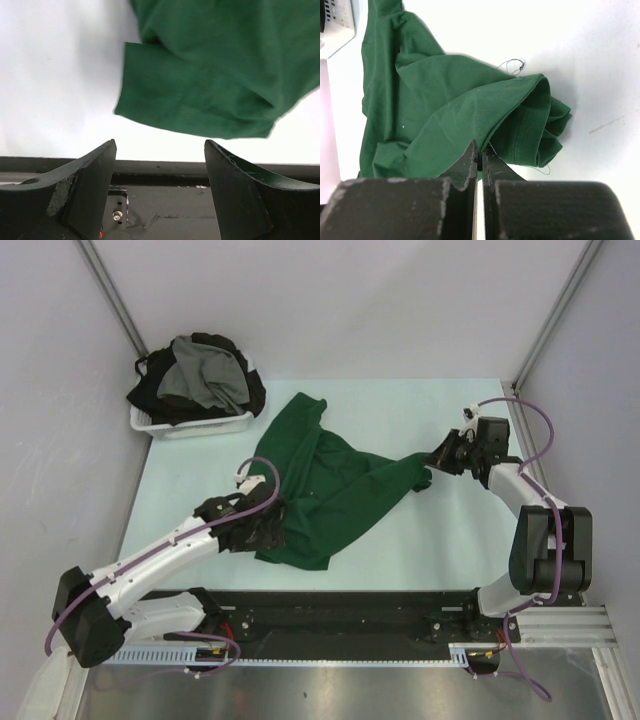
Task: Fold and stack the t-shirts
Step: Flatten out the tshirt
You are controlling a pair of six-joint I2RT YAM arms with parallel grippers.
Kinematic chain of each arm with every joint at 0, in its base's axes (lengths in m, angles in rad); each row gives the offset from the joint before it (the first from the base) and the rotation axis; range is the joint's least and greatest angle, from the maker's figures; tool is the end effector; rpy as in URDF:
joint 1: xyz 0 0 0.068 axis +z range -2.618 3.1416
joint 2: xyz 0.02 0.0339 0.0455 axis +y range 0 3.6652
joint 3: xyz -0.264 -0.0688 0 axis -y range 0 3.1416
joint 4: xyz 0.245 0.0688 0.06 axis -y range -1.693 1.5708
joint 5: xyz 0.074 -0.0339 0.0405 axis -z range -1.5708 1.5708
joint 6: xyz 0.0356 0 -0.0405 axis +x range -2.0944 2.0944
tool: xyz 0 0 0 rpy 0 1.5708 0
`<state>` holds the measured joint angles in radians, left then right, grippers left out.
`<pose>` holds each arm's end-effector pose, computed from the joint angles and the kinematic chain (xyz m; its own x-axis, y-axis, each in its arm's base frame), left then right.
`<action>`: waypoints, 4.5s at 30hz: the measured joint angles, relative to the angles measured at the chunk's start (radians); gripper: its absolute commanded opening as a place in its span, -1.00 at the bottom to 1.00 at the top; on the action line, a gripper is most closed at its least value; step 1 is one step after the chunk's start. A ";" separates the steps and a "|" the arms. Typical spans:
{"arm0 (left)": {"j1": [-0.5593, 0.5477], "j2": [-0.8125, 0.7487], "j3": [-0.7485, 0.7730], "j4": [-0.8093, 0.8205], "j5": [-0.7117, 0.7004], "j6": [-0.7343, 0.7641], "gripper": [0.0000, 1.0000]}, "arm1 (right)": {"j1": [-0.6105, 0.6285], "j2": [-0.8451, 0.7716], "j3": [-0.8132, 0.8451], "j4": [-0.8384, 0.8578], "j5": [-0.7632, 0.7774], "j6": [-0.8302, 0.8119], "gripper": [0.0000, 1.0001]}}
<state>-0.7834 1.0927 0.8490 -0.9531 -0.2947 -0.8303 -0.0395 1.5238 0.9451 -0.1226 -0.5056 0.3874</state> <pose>0.1421 -0.1269 0.2464 -0.8879 -0.1125 -0.4460 -0.0820 0.9928 -0.0873 0.3263 0.0044 0.2256 -0.7236 0.3594 -0.5893 -0.0668 0.8133 0.5780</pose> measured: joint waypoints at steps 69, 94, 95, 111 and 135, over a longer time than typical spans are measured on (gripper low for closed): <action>0.005 0.343 0.206 0.288 -0.207 0.326 -1.00 | 0.013 -0.028 0.133 -0.203 0.042 -0.075 -1.00; 0.362 0.702 1.605 0.331 -0.324 0.594 -1.00 | 0.109 0.422 1.461 -0.134 0.298 -0.014 -1.00; 0.359 0.716 1.641 0.397 -0.326 0.628 -1.00 | 0.108 0.457 1.527 -0.132 0.303 -0.014 -1.00; 0.365 0.693 1.665 0.815 -0.385 0.845 -1.00 | 0.072 0.490 1.615 0.053 0.389 0.050 -1.00; 0.409 0.895 1.651 0.557 -0.289 0.699 -1.00 | 0.019 0.676 1.622 -0.074 0.340 0.201 -1.00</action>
<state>-0.3744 1.9881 2.5000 -0.3962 -0.5838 -0.1314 -0.0200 2.1994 2.5671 -0.1967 -0.1654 0.5888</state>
